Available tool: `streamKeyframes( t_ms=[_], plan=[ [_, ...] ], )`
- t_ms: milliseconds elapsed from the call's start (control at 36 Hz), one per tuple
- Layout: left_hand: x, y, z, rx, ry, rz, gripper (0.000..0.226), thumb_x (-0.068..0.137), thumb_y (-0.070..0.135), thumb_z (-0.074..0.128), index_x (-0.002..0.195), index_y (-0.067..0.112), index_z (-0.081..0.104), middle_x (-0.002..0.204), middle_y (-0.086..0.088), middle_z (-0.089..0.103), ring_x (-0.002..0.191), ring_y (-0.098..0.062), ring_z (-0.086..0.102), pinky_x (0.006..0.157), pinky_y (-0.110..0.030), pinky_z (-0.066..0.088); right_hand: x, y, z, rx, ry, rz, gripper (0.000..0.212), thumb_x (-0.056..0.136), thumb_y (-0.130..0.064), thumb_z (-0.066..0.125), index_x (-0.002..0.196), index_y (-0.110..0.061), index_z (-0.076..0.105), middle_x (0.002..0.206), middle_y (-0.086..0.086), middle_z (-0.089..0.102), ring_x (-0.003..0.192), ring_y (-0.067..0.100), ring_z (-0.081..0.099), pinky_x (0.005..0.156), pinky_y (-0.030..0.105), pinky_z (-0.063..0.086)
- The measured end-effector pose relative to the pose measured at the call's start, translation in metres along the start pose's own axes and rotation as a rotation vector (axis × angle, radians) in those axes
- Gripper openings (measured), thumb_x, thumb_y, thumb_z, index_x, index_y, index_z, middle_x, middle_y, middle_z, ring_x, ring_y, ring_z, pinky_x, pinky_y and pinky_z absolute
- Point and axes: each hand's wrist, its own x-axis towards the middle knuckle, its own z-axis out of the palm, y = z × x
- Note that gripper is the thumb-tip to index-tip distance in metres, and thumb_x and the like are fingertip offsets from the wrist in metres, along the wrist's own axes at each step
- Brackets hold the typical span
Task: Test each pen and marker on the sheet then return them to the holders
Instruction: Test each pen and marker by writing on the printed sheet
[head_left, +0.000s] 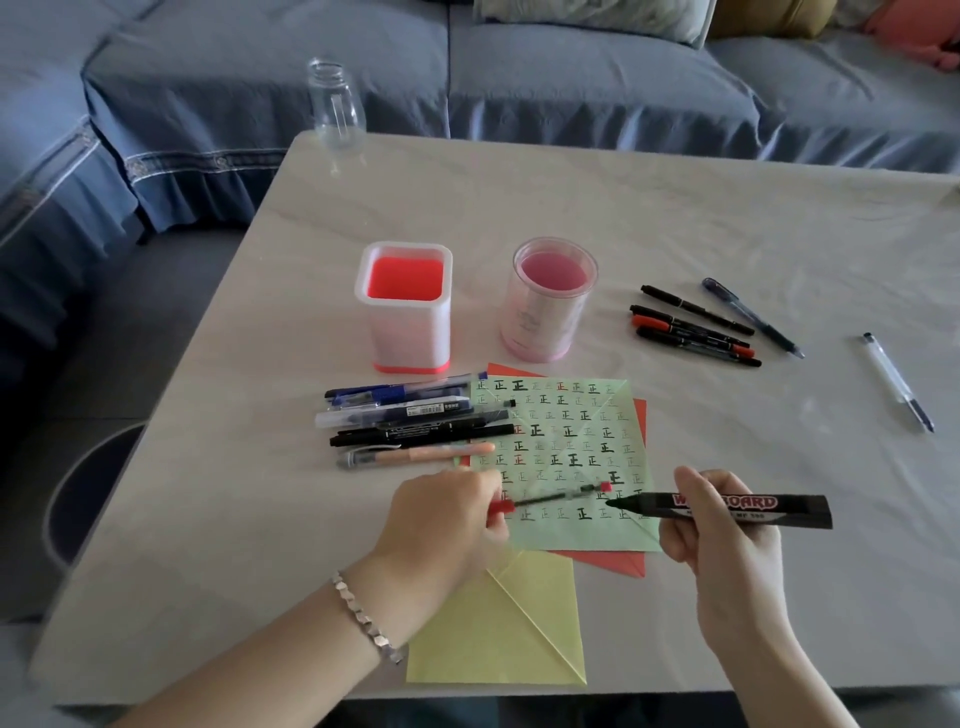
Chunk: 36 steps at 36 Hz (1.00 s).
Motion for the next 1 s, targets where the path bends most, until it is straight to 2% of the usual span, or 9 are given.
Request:
streamKeyframes(
  t_ms=[83,139,278,417,500,556,694,806,1000],
  plan=[
    [0.007,-0.015,-0.014,0.017,0.187,0.019,0.003,0.081,0.025,0.063,0.079,0.022,0.061,0.071,0.006,0.062,0.058,-0.013,0.057,0.04,-0.021,0.03,-0.001,-0.001,0.001,-0.005,0.0,-0.003,0.034,0.09,-0.008,0.051,0.059,-0.011,0.037,0.035,-0.01,0.031,0.035,0.009,0.031,0.04,0.015,0.027],
    [0.016,-0.033,-0.024,0.069,0.285,-0.016,0.009,0.075,0.02,0.07,0.072,0.017,0.061,0.063,0.002,0.059,0.052,-0.022,0.056,0.041,-0.021,0.023,-0.002,0.0,0.001,-0.004,-0.004,-0.003,0.034,0.089,-0.008,0.051,0.059,-0.011,0.037,0.035,-0.011,0.031,0.035,0.009,0.031,0.039,0.016,0.027],
    [0.03,-0.076,-0.043,0.204,0.335,-0.047,0.009,0.074,0.015,0.074,0.077,0.012,0.067,0.066,-0.005,0.062,0.056,-0.029,0.059,0.049,-0.024,0.028,-0.004,0.001,0.005,-0.003,-0.018,0.002,0.032,0.089,-0.008,0.051,0.06,-0.012,0.037,0.035,-0.011,0.031,0.035,0.009,0.03,0.042,0.019,0.025],
    [0.014,-0.079,-0.028,0.099,0.394,0.092,0.021,0.085,0.023,0.054,0.101,0.01,0.06,0.072,-0.003,0.063,0.061,-0.026,0.06,0.045,-0.029,0.042,-0.006,0.0,0.011,0.008,-0.032,0.005,0.033,0.089,-0.007,0.051,0.06,-0.011,0.036,0.034,-0.01,0.033,0.034,0.008,0.03,0.04,0.017,0.025],
    [-0.003,-0.074,-0.005,0.058,0.395,0.241,0.024,0.087,0.02,0.036,0.105,0.01,0.049,0.082,-0.002,0.054,0.074,-0.016,0.046,0.063,-0.025,0.041,-0.006,0.0,0.013,0.006,-0.037,0.008,0.033,0.09,-0.007,0.05,0.06,-0.011,0.036,0.033,-0.008,0.035,0.034,0.008,0.031,0.04,0.018,0.025],
    [-0.01,-0.077,0.01,0.126,0.367,0.304,0.017,0.088,0.013,0.044,0.105,0.011,0.046,0.092,-0.003,0.047,0.078,-0.016,0.042,0.071,-0.025,0.041,-0.007,-0.001,0.014,0.003,-0.04,0.008,0.034,0.09,-0.007,0.05,0.059,-0.011,0.036,0.033,-0.009,0.035,0.034,0.008,0.031,0.041,0.018,0.025],
    [-0.021,-0.081,0.024,0.177,0.4,0.215,0.041,0.075,0.01,0.07,0.114,0.01,0.056,0.107,-0.008,0.046,0.09,-0.024,0.053,0.078,-0.036,0.048,-0.008,-0.001,0.011,-0.004,-0.034,0.002,0.034,0.09,-0.007,0.051,0.059,-0.011,0.037,0.033,-0.01,0.034,0.034,0.007,0.032,0.039,0.016,0.027],
    [-0.029,-0.07,0.019,0.125,0.472,0.137,0.036,0.089,0.025,0.044,0.121,0.011,0.054,0.114,-0.011,0.047,0.101,-0.025,0.044,0.091,-0.036,0.03,-0.009,-0.001,0.01,-0.021,-0.02,0.001,0.033,0.09,-0.008,0.051,0.06,-0.011,0.037,0.034,-0.01,0.036,0.034,0.007,0.032,0.04,0.016,0.027],
    [-0.04,-0.037,0.024,0.029,0.183,0.438,0.037,0.091,0.03,0.038,0.127,0.026,0.048,0.133,-0.01,0.049,0.122,-0.021,0.044,0.101,-0.035,0.034,-0.009,0.008,0.018,-0.044,-0.035,-0.062,0.024,0.091,-0.012,0.05,0.068,-0.008,0.05,0.039,-0.006,0.042,0.037,0.01,0.038,0.039,0.017,0.033]
  ],
)
